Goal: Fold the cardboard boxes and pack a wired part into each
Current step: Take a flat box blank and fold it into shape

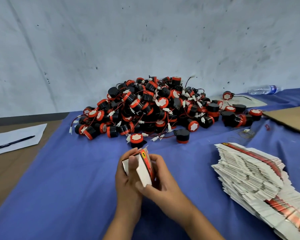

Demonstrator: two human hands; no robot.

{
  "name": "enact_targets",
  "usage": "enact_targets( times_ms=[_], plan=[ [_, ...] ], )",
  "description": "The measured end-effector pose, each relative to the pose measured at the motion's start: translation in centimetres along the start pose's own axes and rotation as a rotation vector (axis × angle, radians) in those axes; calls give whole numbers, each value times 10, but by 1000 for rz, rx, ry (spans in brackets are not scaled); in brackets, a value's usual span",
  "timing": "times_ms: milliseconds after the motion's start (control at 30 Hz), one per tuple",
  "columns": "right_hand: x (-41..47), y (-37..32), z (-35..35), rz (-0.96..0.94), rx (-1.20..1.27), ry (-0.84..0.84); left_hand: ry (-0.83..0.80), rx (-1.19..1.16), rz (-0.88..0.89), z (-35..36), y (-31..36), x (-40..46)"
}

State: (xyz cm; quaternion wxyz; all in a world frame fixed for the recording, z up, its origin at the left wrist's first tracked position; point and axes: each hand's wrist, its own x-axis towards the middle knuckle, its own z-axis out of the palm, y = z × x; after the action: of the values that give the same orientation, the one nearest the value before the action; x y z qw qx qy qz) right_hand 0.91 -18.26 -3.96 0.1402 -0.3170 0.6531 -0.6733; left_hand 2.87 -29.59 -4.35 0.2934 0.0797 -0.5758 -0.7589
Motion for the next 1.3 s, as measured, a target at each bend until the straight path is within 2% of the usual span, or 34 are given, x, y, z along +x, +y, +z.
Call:
enact_targets(
  times_ms=[67, 200, 300, 433, 533, 633, 933, 1067, 1233, 1300],
  plan=[
    [-1, -3, -2, 46, 51, -65, 22, 32, 39, -2, 3, 3],
    [4, -1, -5, 84, 237, -90, 21, 155, 152, -7, 8, 6],
    [7, 2, -5, 68, 307, 34, -68, 216, 204, -7, 7, 5],
    [10, 7, -5, 24, 335, 170, -149, 156, 112, -1, -1, 1],
    [11, 7, -8, 21, 419, 202, -173, 130, 35, 4, -5, -1],
    [11, 11, -8, 70, 352, 238, -213, 105, -13, 8, -4, -5],
    [11, 20, -5, 64, 130, 350, -248, 140, 57, 14, -2, -11],
    [11, 22, -7, 45, 113, 344, -224, 117, 66, 15, -2, -11],
    [11, 25, -4, -12, 90, 457, -210, 124, 76, 20, -4, -13],
    [10, 23, -7, -24, 118, 439, -201, 135, 80, 22, -5, -15]
  ],
)
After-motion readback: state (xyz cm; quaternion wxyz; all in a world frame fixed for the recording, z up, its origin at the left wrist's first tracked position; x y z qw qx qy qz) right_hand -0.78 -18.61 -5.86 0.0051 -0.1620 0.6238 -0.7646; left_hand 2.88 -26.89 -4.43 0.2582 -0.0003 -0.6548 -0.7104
